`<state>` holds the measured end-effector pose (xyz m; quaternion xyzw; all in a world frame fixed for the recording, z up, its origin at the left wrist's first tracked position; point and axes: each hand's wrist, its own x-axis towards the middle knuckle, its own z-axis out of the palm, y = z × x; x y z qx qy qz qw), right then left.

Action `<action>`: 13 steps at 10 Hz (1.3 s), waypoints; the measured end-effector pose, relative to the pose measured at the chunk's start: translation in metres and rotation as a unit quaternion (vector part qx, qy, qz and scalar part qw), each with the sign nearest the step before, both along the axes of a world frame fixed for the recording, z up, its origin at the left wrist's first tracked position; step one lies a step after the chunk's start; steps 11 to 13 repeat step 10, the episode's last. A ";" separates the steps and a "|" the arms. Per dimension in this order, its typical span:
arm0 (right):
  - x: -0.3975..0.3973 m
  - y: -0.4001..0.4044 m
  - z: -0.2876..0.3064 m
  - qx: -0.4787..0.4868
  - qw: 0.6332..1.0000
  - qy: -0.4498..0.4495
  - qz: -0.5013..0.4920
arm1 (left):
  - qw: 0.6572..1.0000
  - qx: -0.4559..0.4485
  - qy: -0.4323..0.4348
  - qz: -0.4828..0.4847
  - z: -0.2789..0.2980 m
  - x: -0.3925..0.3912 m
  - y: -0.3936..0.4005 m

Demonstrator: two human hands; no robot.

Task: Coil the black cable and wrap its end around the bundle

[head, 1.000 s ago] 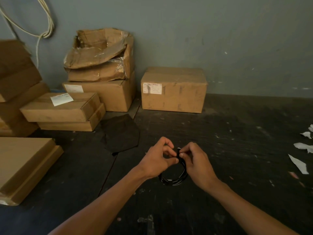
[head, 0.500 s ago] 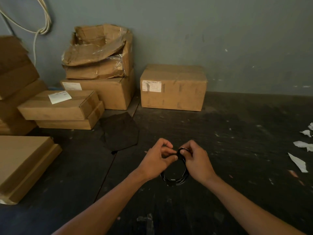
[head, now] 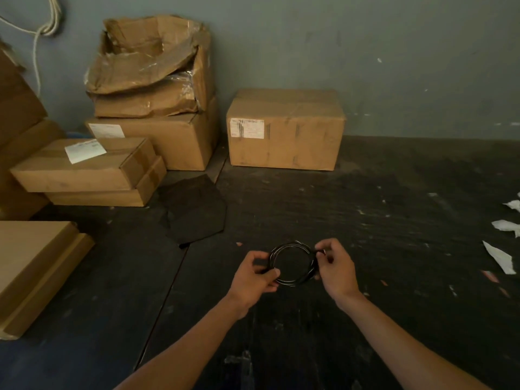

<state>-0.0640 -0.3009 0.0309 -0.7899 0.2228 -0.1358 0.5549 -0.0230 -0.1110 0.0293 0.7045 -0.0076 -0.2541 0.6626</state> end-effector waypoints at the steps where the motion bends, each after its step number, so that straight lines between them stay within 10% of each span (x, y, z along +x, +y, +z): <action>1: -0.011 -0.004 -0.020 -0.114 0.991 0.033 0.066 | 0.998 0.057 -0.017 0.009 -0.015 0.006 -0.001; 5: -0.019 -0.013 -0.059 -0.204 0.957 0.163 0.124 | 0.930 0.323 -0.170 -0.047 -0.060 0.019 -0.015; 13: -0.038 -0.001 -0.055 -0.203 0.954 0.185 0.117 | 0.952 0.290 -0.095 -0.030 -0.061 0.012 -0.008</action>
